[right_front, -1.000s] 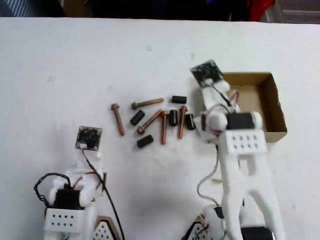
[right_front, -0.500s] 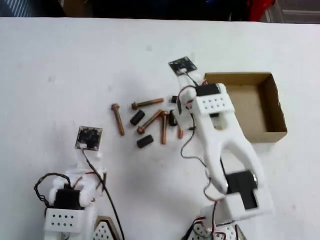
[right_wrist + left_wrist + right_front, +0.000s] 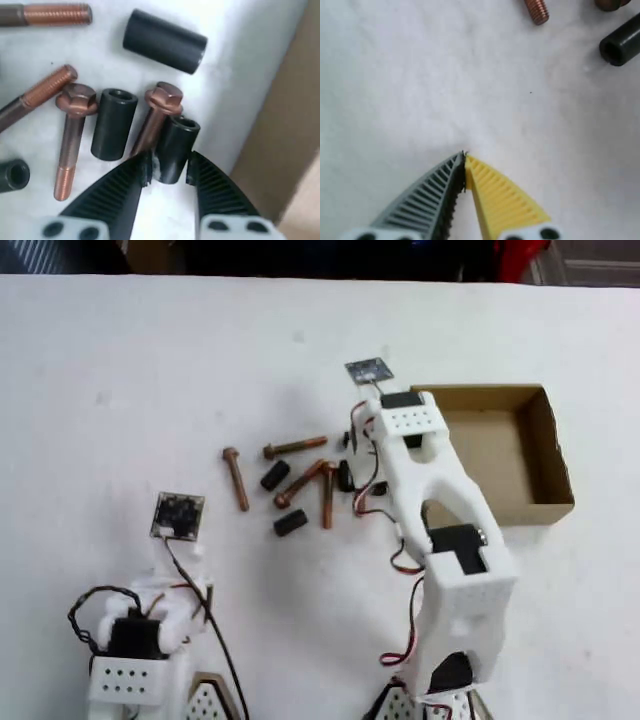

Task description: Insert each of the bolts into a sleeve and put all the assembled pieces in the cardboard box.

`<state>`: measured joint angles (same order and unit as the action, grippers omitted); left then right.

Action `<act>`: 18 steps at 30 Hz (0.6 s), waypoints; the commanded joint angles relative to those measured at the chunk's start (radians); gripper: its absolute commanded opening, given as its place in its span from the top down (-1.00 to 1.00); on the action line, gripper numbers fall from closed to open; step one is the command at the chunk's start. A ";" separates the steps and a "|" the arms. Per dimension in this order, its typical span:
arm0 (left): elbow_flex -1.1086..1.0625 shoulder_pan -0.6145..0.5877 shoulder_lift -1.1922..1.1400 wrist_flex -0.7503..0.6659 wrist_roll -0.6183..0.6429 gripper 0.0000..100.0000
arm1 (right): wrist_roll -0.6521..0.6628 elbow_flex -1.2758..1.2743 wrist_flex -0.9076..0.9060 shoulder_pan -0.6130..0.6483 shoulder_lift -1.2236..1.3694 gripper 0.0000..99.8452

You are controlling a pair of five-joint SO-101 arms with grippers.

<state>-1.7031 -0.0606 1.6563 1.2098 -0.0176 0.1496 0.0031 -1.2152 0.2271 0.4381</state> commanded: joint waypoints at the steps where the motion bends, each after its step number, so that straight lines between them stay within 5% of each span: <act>1: 0.034 -0.008 -0.004 0.002 0.009 0.95 | -0.009 0.077 -0.002 -0.022 0.035 0.79; 18: 0.034 -0.008 -0.004 0.002 0.009 0.95 | -0.002 0.201 -0.004 -0.027 0.185 0.93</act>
<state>-1.7031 -0.0606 1.6563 1.2098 -0.0176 0.1511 0.1565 -1.2259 0.2056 0.6068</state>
